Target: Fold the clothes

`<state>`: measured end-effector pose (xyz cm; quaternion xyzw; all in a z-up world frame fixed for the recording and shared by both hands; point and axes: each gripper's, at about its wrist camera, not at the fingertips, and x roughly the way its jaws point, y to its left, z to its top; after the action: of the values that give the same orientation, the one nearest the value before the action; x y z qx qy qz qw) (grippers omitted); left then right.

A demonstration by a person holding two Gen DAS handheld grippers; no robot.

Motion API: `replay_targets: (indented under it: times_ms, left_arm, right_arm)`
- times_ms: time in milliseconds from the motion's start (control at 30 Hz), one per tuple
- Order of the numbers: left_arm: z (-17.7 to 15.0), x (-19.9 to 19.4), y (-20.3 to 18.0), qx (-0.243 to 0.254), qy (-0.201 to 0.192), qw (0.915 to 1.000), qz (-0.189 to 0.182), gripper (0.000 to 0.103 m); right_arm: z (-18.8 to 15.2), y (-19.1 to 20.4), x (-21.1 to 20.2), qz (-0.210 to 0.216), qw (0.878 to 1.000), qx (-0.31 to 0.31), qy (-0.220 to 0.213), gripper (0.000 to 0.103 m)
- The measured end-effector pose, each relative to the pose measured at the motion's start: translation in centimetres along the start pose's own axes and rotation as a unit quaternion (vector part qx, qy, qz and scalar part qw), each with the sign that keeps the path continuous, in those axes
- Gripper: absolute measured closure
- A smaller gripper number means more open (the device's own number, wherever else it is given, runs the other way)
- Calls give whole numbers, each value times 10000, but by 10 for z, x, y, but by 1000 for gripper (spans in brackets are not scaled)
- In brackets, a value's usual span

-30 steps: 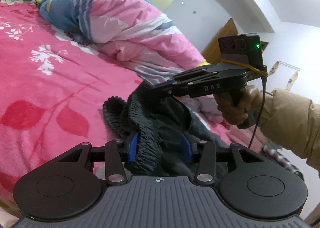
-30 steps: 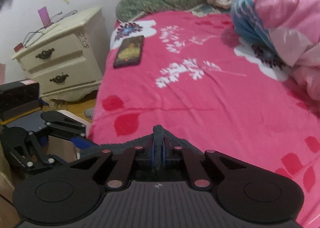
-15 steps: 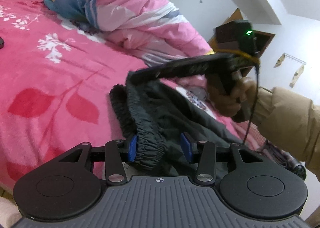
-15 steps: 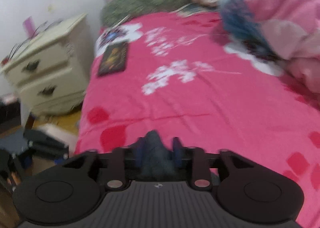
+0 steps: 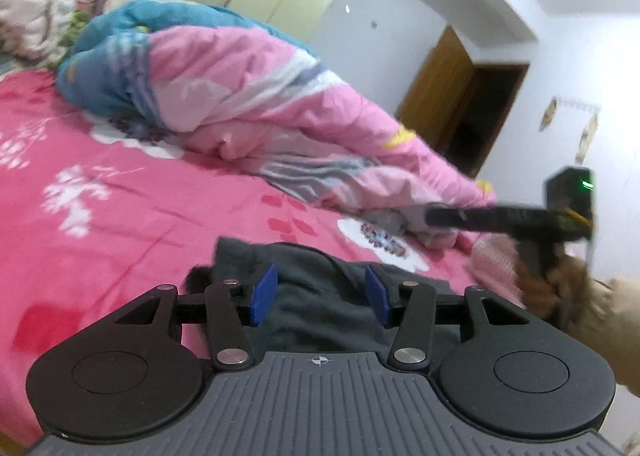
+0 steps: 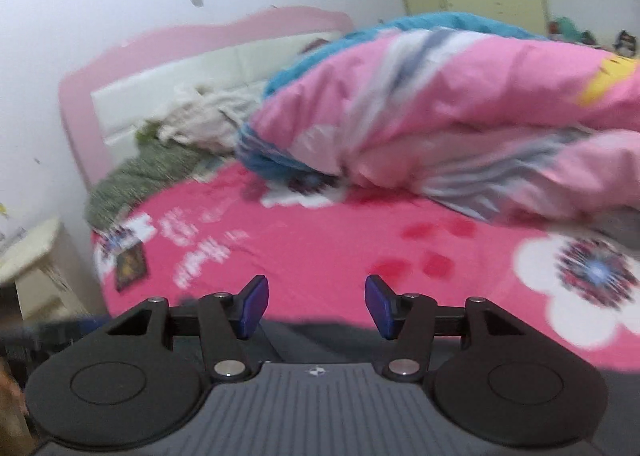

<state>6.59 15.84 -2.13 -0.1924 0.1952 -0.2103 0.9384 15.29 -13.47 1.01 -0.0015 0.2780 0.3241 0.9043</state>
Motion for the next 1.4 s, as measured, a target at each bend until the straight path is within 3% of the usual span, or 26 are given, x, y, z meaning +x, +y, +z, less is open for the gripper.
replay_targets:
  times_ms: [200,400,467,500,533,567,867,1000,1033,1133,1233,1333,1400]
  left_arm:
    - [0,66,12,130,587,9964,604,56]
    - [-9,74,33,-328,669,9956,571,56]
    - [-10,74,34,-335,649,9958,560,56]
    - [-10,74,34,-330,640,9959,557,56]
    - [-11,74,33,-303,631,9960,560,56]
    - [-11,74,32,-277,623,9961,561,56]
    - [-10,76,32,-274,611,9964,527,56]
    - [-10,75,32,-281,608,9964,517,56]
    - [-10,75,33,-293,610,9964,512,55]
    - [-10,76,33,-326,615,9963,505,55]
    - [-10,76,33,-320,611,9963,511,55]
    - [-11,76,33,-303,607,9964,513,55]
    - [-11,75,32,-283,605,9964,514,55]
  right_arm:
    - [-34,14,-3,-629,9915,-1103,275,48]
    - [-66,28,14,-940,9726,-2038,607,50]
    - [-75,29,28,-1167,9638,-2281,733,58]
    - [-77,28,36,-1257,9613,-2308,825,63]
    - [-79,26,42,-1338,9602,-2286,891,78]
    - [-78,22,46,-1398,9609,-2211,905,85]
    - [-51,-22,76,-2235,9640,-1328,559,86]
    - [-45,-30,57,-1765,9795,-860,449,83]
    - [-45,-29,52,-1594,9824,-862,457,78]
    - [-47,-22,45,-1302,9833,-1147,554,60]
    - [-46,-19,55,-1109,9802,-1374,898,54]
    - [-50,-19,72,-1058,9734,-1541,1321,55]
    - [-53,-18,78,-1096,9706,-1546,1486,68]
